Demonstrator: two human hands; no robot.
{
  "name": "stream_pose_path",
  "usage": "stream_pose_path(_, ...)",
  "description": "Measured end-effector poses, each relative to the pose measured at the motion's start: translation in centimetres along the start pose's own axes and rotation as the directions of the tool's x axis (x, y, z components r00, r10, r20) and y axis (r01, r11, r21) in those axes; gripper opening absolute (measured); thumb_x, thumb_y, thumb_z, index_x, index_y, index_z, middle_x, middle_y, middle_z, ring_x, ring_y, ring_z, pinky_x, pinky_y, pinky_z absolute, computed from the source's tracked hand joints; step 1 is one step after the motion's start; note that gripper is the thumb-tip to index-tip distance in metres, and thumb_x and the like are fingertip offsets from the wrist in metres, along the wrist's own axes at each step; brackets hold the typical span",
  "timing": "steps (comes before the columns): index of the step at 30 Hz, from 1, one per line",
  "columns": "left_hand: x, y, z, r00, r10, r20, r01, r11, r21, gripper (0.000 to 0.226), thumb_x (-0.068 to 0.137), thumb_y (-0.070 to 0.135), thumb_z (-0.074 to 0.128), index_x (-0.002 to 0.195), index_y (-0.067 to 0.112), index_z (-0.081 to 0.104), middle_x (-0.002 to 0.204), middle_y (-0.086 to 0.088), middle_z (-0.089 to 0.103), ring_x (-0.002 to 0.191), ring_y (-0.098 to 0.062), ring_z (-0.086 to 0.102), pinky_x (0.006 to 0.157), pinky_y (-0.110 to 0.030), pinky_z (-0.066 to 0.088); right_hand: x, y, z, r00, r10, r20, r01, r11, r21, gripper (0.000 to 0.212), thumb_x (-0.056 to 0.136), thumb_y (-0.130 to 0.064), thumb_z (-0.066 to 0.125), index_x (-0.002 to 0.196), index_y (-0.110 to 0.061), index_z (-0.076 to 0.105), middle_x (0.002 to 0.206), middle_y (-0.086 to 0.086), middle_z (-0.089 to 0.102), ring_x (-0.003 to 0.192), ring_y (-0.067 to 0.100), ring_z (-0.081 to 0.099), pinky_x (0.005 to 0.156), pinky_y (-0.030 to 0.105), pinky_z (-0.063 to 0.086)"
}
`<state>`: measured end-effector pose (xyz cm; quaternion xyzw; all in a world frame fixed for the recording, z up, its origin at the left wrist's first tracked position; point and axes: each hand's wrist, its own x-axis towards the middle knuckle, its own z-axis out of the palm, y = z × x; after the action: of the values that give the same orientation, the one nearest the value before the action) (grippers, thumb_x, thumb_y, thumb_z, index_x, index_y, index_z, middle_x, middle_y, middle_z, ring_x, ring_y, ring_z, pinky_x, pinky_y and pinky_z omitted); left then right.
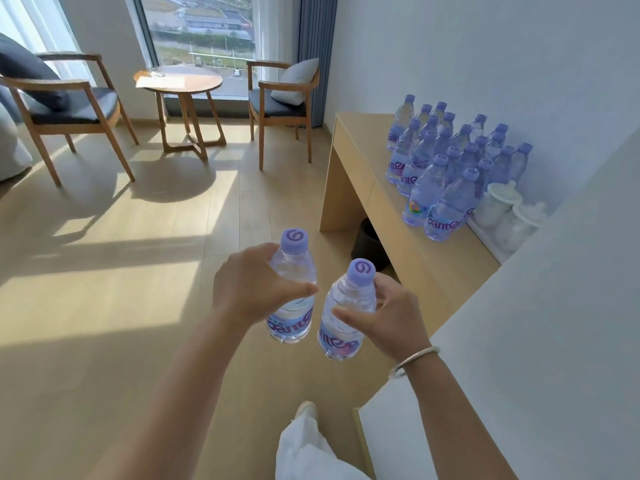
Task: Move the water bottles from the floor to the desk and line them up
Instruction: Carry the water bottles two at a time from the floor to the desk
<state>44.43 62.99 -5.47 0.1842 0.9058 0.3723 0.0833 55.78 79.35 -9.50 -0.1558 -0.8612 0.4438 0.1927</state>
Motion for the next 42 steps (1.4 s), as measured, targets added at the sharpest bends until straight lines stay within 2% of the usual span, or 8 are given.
stream_pose_path(9,19.9,4.1,2.2,1.000,0.016,0.017,-0.016,1.000,0.008,0.039,0.056,0.052,0.078,0.082,0.027,0.064,0.074,0.009,0.065,0.072,-0.009,0.060,0.060,-0.024,0.044,19.8,3.1,-0.7,0.983,0.074,-0.167,-0.081,0.996,-0.038,0.033,0.064,-0.026,0.083,0.074,-0.034,0.053,0.062,-0.018,0.055,0.067,-0.012,0.054,0.058,0.005,0.038)
stream_pose_path(15,30.2,5.6,3.2,0.999,0.044,0.029,-0.043,0.999,-0.023,0.038,0.057,0.051,0.078,0.084,0.028,0.065,0.075,0.010,0.064,0.072,-0.009,0.059,0.060,-0.025,0.041,28.8,5.3,-0.6,0.970,0.167,-0.174,-0.175,0.984,-0.032,0.030,0.065,-0.030,0.081,0.090,-0.022,0.066,0.074,-0.010,0.065,0.072,0.005,0.061,0.064,0.017,0.045)
stream_pose_path(23,45.6,5.7,4.8,0.983,0.125,0.131,-0.118,0.991,-0.059,0.033,0.057,0.048,0.079,0.081,0.030,0.065,0.071,0.010,0.063,0.071,-0.008,0.059,0.061,-0.026,0.044,41.8,8.7,1.9,0.914,0.292,-0.283,-0.314,0.949,-0.033,0.028,0.062,-0.031,0.081,0.082,-0.024,0.063,0.072,-0.007,0.063,0.073,0.010,0.060,0.069,0.029,0.050)
stream_pose_path(26,52.0,6.3,5.0,0.964,0.181,0.195,-0.174,0.983,-0.052,0.031,0.057,0.046,0.080,0.075,0.031,0.060,0.068,0.010,0.061,0.066,-0.006,0.056,0.057,-0.025,0.039,46.9,9.7,3.2,0.868,0.349,-0.353,-0.364,0.931,0.025,0.039,0.054,-0.047,0.074,0.085,-0.024,0.064,0.075,-0.005,0.066,0.076,0.014,0.062,0.073,0.039,0.052)
stream_pose_path(29,58.1,7.1,5.5,0.932,0.249,0.264,-0.252,0.968,-0.025,0.034,0.056,0.049,0.080,0.077,0.030,0.061,0.071,0.009,0.064,0.067,-0.007,0.058,0.057,-0.026,0.043,51.2,10.3,4.0,0.805,0.410,-0.429,-0.412,0.906,0.092,0.046,0.048,-0.054,0.067,0.084,-0.026,0.062,0.075,-0.005,0.065,0.075,0.014,0.062,0.072,0.039,0.052)
stream_pose_path(33,64.6,8.9,7.4,0.891,0.293,0.347,-0.291,0.955,-0.057,0.036,0.055,0.049,0.079,0.081,0.032,0.061,0.071,0.012,0.062,0.068,-0.005,0.057,0.055,-0.024,0.038,55.8,11.3,3.7,0.720,0.488,-0.493,-0.471,0.866,0.168,0.032,0.059,-0.039,0.077,0.085,-0.030,0.061,0.078,-0.009,0.065,0.076,0.008,0.061,0.074,0.033,0.052)
stream_pose_path(36,68.0,10.6,9.8,0.851,0.316,0.420,-0.318,0.946,-0.067,0.042,0.054,0.050,0.078,0.089,0.036,0.060,0.076,0.014,0.062,0.075,-0.010,0.060,0.056,-0.024,0.038,58.4,12.7,3.0,0.658,0.510,-0.553,-0.505,0.844,0.178,0.025,0.068,-0.027,0.079,0.083,-0.028,0.060,0.077,-0.008,0.064,0.077,0.012,0.061,0.073,0.035,0.051)
stream_pose_path(42,73.2,15.0,15.8,0.760,0.392,0.519,-0.381,0.915,-0.134,0.047,0.055,0.052,0.079,0.094,0.035,0.060,0.083,0.015,0.064,0.079,-0.010,0.061,0.061,-0.026,0.043,63.0,16.3,0.6,0.466,0.482,-0.742,-0.596,0.791,0.139,0.035,0.067,-0.026,0.080,0.095,-0.016,0.062,0.076,-0.006,0.057,0.079,0.020,0.059,0.067,0.026,0.040)
